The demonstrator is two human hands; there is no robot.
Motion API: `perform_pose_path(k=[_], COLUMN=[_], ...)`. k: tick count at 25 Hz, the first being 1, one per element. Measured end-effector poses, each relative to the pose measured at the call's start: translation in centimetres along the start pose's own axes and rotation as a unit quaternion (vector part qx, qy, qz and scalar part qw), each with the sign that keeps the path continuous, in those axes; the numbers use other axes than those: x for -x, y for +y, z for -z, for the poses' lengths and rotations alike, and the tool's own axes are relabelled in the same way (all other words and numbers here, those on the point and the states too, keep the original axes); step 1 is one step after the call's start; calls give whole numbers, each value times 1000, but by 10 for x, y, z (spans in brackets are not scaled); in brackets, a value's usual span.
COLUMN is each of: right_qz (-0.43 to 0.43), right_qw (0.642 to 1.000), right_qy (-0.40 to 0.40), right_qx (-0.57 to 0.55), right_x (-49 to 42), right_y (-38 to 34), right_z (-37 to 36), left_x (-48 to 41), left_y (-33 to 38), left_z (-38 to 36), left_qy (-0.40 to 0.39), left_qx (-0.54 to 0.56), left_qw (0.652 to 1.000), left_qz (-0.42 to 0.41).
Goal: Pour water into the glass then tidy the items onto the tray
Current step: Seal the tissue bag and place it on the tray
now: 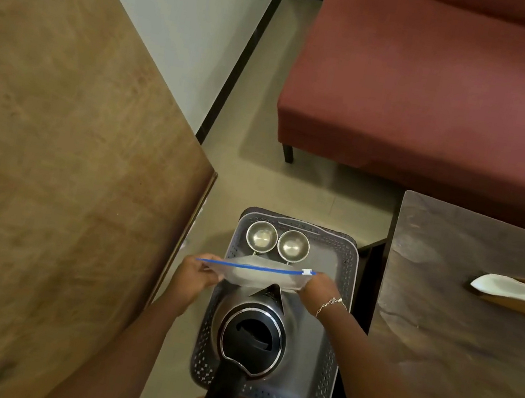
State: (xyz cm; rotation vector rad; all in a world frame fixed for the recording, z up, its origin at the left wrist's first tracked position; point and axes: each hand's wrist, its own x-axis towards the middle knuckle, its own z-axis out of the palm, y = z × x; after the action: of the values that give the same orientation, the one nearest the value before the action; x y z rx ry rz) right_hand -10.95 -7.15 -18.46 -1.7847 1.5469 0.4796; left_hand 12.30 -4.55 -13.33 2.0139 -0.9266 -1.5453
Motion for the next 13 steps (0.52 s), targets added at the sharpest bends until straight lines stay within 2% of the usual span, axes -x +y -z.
perform_pose_path(k=[4,7,10,13], right_qz=[2,13,31,23], right_qw=[998,992,984,970], right_qy=[28,86,173,243], right_qx=[-51,-86,-32,7], right_x=[-6,10,35,71], right_y=[1,13,37,64], right_z=[-3,-2,-3,-3], left_x=[-5,3,19,51], left_y=[9,10,3,4], left_z=[-5,-7,-7,-15], left_qy=[-8,27,113,250], left_qx=[-42,-55,-101,-197], left_qw=[999,997,985,938], left_qz=[-26,-49,-81,-139])
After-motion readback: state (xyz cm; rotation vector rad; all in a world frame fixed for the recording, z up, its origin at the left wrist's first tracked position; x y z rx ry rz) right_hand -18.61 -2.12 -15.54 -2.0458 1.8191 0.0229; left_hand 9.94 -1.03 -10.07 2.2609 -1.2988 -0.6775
